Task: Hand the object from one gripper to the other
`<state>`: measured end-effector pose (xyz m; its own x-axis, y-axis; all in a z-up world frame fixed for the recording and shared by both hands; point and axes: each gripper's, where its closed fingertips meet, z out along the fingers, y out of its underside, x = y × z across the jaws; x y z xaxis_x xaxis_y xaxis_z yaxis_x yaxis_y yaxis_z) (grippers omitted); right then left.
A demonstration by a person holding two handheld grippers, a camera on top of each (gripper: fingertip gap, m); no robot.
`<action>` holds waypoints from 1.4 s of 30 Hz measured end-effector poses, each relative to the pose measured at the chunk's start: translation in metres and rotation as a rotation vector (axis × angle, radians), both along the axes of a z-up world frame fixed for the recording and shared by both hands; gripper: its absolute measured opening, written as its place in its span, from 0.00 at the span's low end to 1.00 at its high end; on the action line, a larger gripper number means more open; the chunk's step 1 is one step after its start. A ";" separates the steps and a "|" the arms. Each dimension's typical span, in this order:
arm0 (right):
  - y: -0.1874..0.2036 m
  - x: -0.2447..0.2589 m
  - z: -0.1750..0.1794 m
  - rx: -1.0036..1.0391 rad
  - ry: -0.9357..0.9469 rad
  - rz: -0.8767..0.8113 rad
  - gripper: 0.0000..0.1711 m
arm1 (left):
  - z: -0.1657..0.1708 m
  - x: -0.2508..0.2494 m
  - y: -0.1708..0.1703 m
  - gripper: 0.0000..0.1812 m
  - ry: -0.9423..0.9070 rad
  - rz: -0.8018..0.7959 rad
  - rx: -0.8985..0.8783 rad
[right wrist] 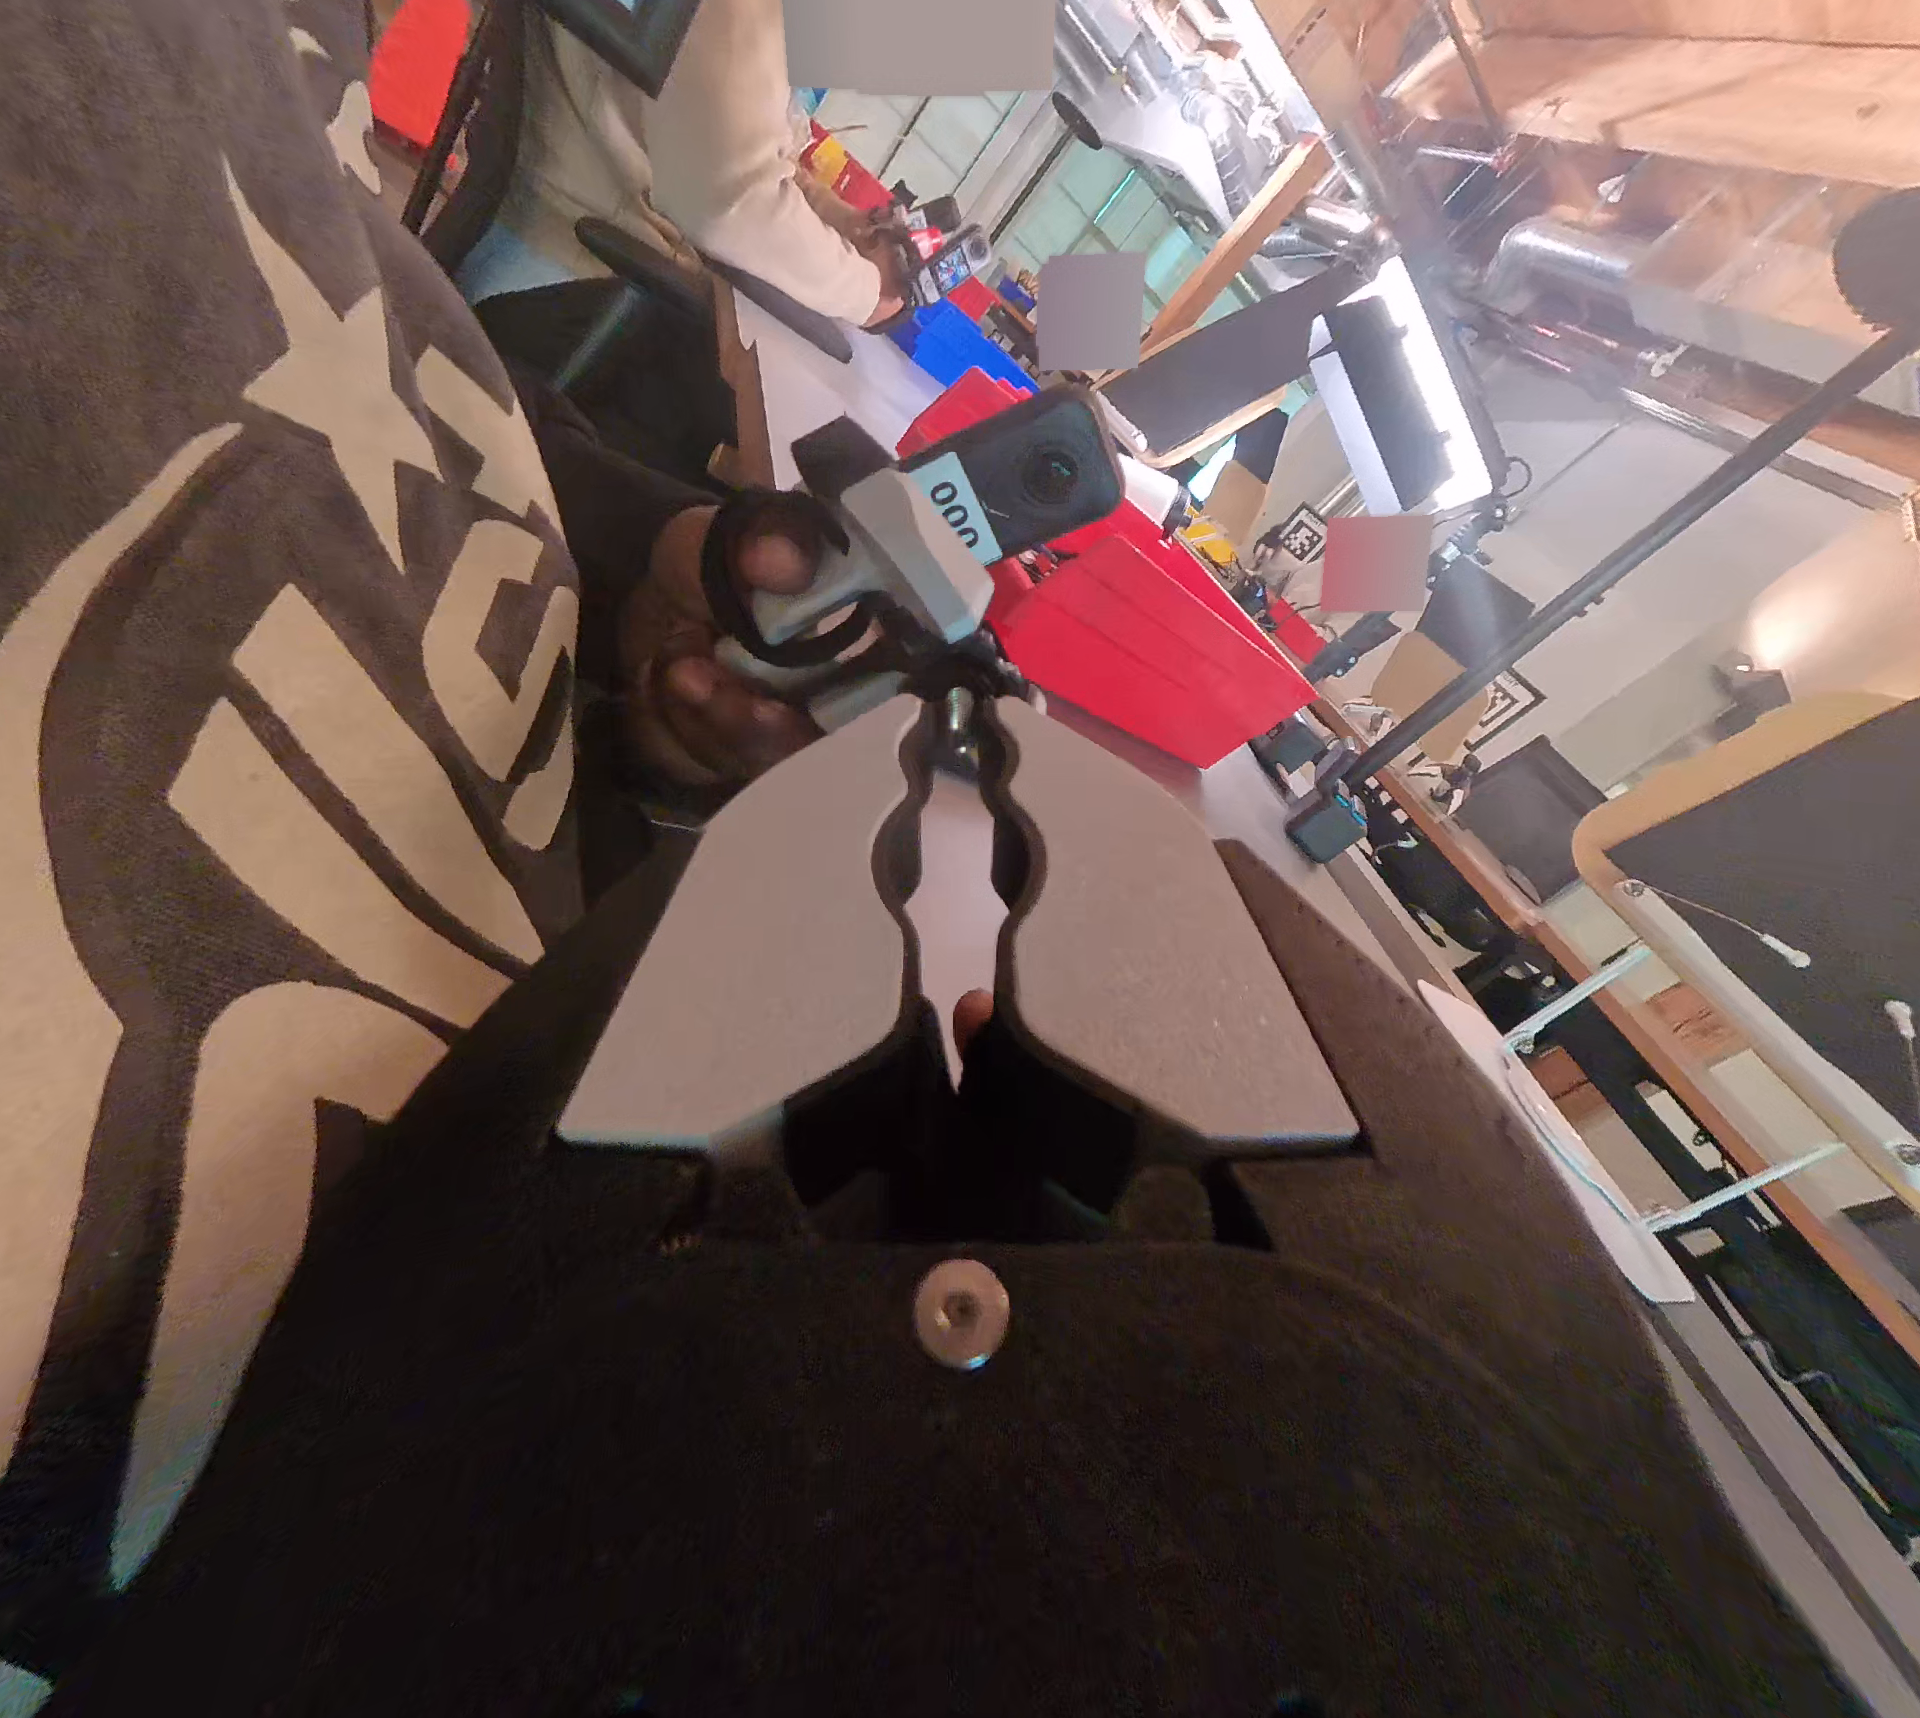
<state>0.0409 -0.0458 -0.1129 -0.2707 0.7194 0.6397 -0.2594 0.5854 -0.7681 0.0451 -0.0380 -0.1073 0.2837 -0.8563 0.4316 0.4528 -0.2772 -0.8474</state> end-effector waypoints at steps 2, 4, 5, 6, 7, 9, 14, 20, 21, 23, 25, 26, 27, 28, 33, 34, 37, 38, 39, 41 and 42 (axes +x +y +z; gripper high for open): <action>-0.001 0.001 0.000 -0.002 -0.002 0.009 0.04 | 0.000 0.001 -0.001 0.12 0.005 -0.008 0.005; -0.001 0.001 0.001 -0.033 -0.023 0.026 0.03 | 0.001 0.002 -0.001 0.12 0.007 -0.002 0.019; -0.001 0.001 0.002 -0.067 -0.043 0.036 0.03 | 0.001 0.001 -0.001 0.12 0.012 0.010 0.035; -0.001 0.001 0.002 -0.110 -0.068 0.052 0.04 | 0.003 0.000 -0.001 0.13 0.017 0.029 0.059; 0.001 0.001 0.004 -0.174 -0.089 0.060 0.04 | 0.004 -0.001 -0.001 0.17 0.033 0.057 0.088; 0.006 -0.001 0.007 -0.341 -0.155 0.095 0.03 | 0.004 -0.002 -0.001 0.22 0.097 0.123 0.155; 0.012 0.002 0.016 -0.667 -0.267 0.225 0.04 | 0.002 -0.003 0.004 0.22 0.166 0.207 0.205; 0.007 -0.002 0.004 -0.664 -0.345 0.223 0.04 | 0.000 -0.002 0.005 0.16 0.157 0.191 0.178; 0.006 -0.002 0.003 -0.662 -0.346 0.222 0.04 | 0.000 -0.001 0.004 0.13 0.154 0.177 0.174; 0.005 -0.002 0.004 -0.652 -0.344 0.226 0.04 | 0.001 -0.001 0.003 0.12 0.130 0.154 0.156; 0.005 -0.002 0.003 -0.619 -0.333 0.215 0.04 | 0.000 -0.001 0.003 0.12 0.115 0.133 0.133; 0.005 -0.002 0.002 -0.595 -0.321 0.204 0.04 | 0.000 -0.001 0.004 0.12 0.106 0.124 0.118; 0.005 -0.003 0.002 -0.570 -0.303 0.195 0.04 | 0.001 -0.002 0.004 0.12 0.090 0.114 0.105; 0.006 -0.002 0.004 -0.550 -0.276 0.189 0.06 | 0.002 -0.002 0.003 0.12 0.071 0.101 0.095; 0.006 -0.002 0.006 -0.406 -0.184 0.130 0.12 | 0.004 -0.005 0.002 0.12 0.025 0.071 0.069; 0.006 -0.003 0.005 -0.385 -0.174 0.121 0.12 | 0.004 -0.004 0.002 0.12 0.024 0.066 0.065; 0.003 -0.002 0.006 -0.339 -0.142 0.115 0.05 | 0.002 -0.002 0.001 0.12 0.031 0.051 0.056; 0.004 -0.002 0.006 -0.325 -0.140 0.108 0.03 | 0.002 -0.002 0.001 0.12 0.032 0.051 0.057; 0.004 -0.002 0.005 -0.317 -0.146 0.105 0.03 | 0.002 -0.002 0.001 0.12 0.038 0.055 0.062; 0.005 -0.001 0.006 -0.333 -0.163 0.114 0.03 | 0.004 -0.002 0.002 0.12 0.047 0.086 0.096; 0.007 -0.001 0.009 -0.353 -0.164 0.119 0.04 | 0.007 -0.004 0.004 0.15 0.044 0.124 0.125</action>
<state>0.0401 -0.0393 -0.1040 -0.4435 0.8443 0.3006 -0.1667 0.2519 -0.9533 0.0416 -0.0342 -0.1006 0.4066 -0.8598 0.3090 0.4384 -0.1132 -0.8916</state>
